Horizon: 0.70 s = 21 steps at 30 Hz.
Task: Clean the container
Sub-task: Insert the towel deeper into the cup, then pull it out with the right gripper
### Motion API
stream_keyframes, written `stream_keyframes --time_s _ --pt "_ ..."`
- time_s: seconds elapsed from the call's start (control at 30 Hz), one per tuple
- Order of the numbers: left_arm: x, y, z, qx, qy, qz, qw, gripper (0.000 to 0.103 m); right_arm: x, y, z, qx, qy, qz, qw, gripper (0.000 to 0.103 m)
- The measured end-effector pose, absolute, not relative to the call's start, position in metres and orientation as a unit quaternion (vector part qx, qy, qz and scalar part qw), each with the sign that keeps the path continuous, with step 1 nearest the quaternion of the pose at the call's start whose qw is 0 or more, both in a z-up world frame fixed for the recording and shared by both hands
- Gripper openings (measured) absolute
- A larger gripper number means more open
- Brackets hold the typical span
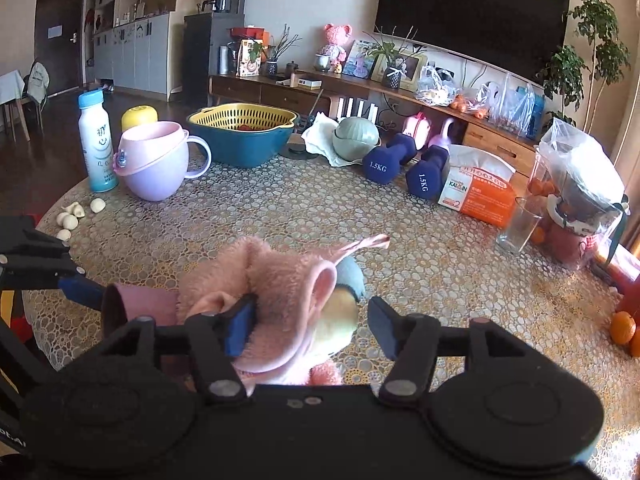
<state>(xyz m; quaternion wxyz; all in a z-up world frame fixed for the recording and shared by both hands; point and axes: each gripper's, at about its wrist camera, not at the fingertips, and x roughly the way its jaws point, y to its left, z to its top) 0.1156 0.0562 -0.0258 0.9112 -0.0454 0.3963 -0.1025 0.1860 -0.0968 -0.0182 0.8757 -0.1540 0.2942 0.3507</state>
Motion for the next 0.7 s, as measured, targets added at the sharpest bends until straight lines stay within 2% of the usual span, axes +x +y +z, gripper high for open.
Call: stream_keyframes --time_s 0.13,0.2,0.23,0.3,0.43,0.7 --pt "0.117 0.058 -0.025 -0.051 0.396 -0.103 0.911 0.079 0.201 -0.105 -0.020 -0.104 0.322 0.350 0.874 0.070" --pt "0.117 0.058 -0.025 -0.054 0.397 -0.104 0.910 0.079 0.211 -0.112 -0.021 -0.062 0.347 0.360 0.864 0.070" --pt "0.117 0.059 -0.025 -0.055 0.396 -0.104 0.910 0.079 0.215 -0.115 -0.022 -0.041 0.359 0.366 0.858 0.068" --pt "0.117 0.059 -0.025 -0.055 0.396 -0.104 0.911 0.079 0.218 -0.120 -0.024 -0.009 0.369 0.377 0.849 0.052" --pt "0.118 0.059 -0.024 -0.057 0.395 -0.104 0.911 0.078 0.208 -0.119 -0.019 -0.014 0.350 0.365 0.863 0.037" --pt "0.119 0.074 -0.023 -0.100 0.403 -0.103 0.904 0.078 0.185 -0.140 0.010 -0.045 0.268 0.290 0.918 0.033"
